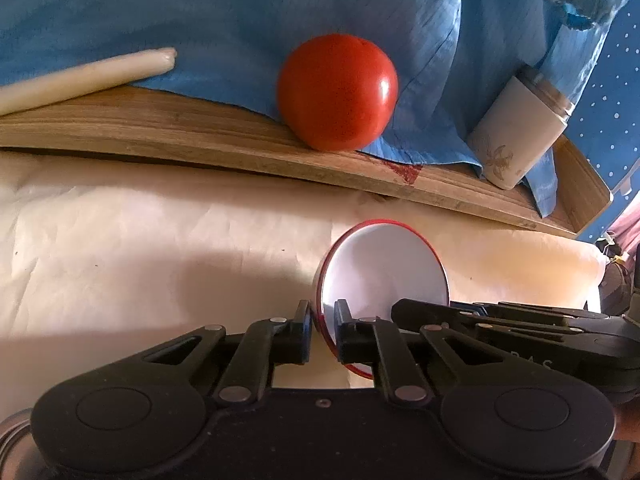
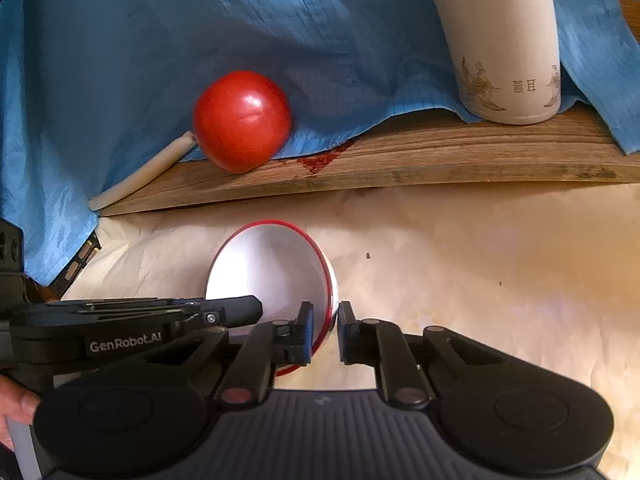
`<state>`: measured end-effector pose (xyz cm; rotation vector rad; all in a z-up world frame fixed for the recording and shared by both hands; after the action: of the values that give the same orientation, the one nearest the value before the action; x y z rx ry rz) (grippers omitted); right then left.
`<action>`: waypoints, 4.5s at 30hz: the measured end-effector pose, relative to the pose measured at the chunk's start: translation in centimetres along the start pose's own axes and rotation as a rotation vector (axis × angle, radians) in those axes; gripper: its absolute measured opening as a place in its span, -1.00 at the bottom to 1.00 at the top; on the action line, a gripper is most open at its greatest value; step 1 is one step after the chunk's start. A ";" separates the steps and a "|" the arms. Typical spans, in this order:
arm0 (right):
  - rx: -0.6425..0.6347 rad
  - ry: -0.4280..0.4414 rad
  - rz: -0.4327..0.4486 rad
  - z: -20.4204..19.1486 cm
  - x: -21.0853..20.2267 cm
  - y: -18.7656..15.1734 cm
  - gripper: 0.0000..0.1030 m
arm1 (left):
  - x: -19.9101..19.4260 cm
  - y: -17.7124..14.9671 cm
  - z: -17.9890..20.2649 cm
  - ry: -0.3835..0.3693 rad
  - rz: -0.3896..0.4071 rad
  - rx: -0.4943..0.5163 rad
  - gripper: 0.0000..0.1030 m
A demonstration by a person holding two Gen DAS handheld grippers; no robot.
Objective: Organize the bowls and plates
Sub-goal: 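Lift the second enamel bowl with both grippers over the stacked bowls, then lower the second enamel bowl into the first and open both grippers, then withdraw both grippers up from the stacked bowls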
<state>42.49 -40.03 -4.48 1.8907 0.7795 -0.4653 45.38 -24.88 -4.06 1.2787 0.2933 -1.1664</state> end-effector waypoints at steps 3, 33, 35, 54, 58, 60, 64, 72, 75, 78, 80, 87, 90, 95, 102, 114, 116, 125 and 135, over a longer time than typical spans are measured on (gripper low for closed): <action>0.004 0.004 0.011 -0.2 -0.7 -0.2 -0.75 | -0.7 0.2 0.3 -0.009 0.011 -0.004 -0.80; -0.019 -0.009 0.088 -2.5 -13.8 -6.5 -0.75 | -10.9 -6.3 6.8 -0.129 0.030 0.122 -0.80; -0.021 -0.019 0.080 -2.6 -14.3 -7.5 -0.74 | -11.2 -7.1 7.1 -0.135 0.021 0.134 -0.80; -0.074 -0.090 -0.040 -3.8 -14.4 -12.2 -0.74 | -11.2 -11.7 7.0 -0.123 -0.075 0.207 -0.80; -0.105 -0.109 -0.058 -4.1 -14.1 -12.3 -0.74 | -10.9 -12.0 6.6 -0.126 -0.085 0.189 -0.81; -0.118 -0.121 -0.065 -4.3 -14.0 -12.3 -0.74 | -10.8 -12.1 6.6 -0.130 -0.084 0.184 -0.81; -0.153 -0.143 -0.087 -4.6 -13.8 -12.3 -0.73 | -10.7 -12.1 6.4 -0.126 -0.082 0.190 -0.81; -0.243 -0.193 -0.133 -5.5 -13.3 -12.2 -0.71 | -11.0 -12.0 6.7 -0.119 -0.078 0.208 -0.79; -0.248 -0.194 -0.136 -5.5 -13.3 -12.2 -0.70 | -11.0 -11.9 6.8 -0.116 -0.083 0.222 -0.78; -0.248 -0.193 -0.137 -5.4 -13.4 -12.2 -0.70 | -11.0 -11.9 7.0 -0.109 -0.090 0.244 -0.77; -0.249 -0.193 -0.138 -5.4 -13.4 -12.2 -0.70 | -10.9 -11.9 7.3 -0.103 -0.093 0.258 -0.75; -0.255 -0.196 -0.139 -5.4 -13.4 -12.3 -0.70 | -10.9 -12.0 7.2 -0.100 -0.095 0.276 -0.68; -0.257 -0.198 -0.138 -5.4 -13.4 -12.3 -0.70 | -11.1 -12.1 7.4 -0.097 -0.088 0.288 -0.65; -0.258 -0.194 -0.139 -5.5 -13.4 -12.3 -0.68 | -11.5 -12.1 7.7 -0.073 -0.068 0.322 -0.62; -0.260 -0.190 -0.126 -5.6 -13.7 -12.2 -0.58 | -11.7 -12.3 7.6 -0.050 -0.059 0.347 -0.46; -0.242 -0.184 -0.086 -5.1 -15.5 -12.5 -0.02 | -14.2 -11.5 6.9 -0.063 0.037 0.335 0.45; -0.232 -0.184 -0.076 -4.8 -16.0 -12.5 0.22 | -14.8 -11.4 6.7 -0.054 0.070 0.331 0.80; -0.177 -0.208 -0.041 -2.4 -17.9 -12.5 0.99 | -15.5 -11.1 5.5 -0.038 0.050 0.374 0.98; -0.157 -0.231 -0.107 -0.8 -17.4 -13.4 0.99 | -13.3 -9.8 3.5 0.012 -0.070 0.533 0.98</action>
<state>20.69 -40.80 -2.14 1.6220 0.7427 -0.6581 30.21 -19.56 1.18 1.7483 0.0308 -1.3491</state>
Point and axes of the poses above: each gripper's, at about its wrist camera, not at the fingertips, and x roughly the way its jaws point, z to its right, y to its top, the point moved 7 cm from there along x, roughly the way its jaws point, and after that the axes turned 1 degree about -y, right-handed, at the moved point
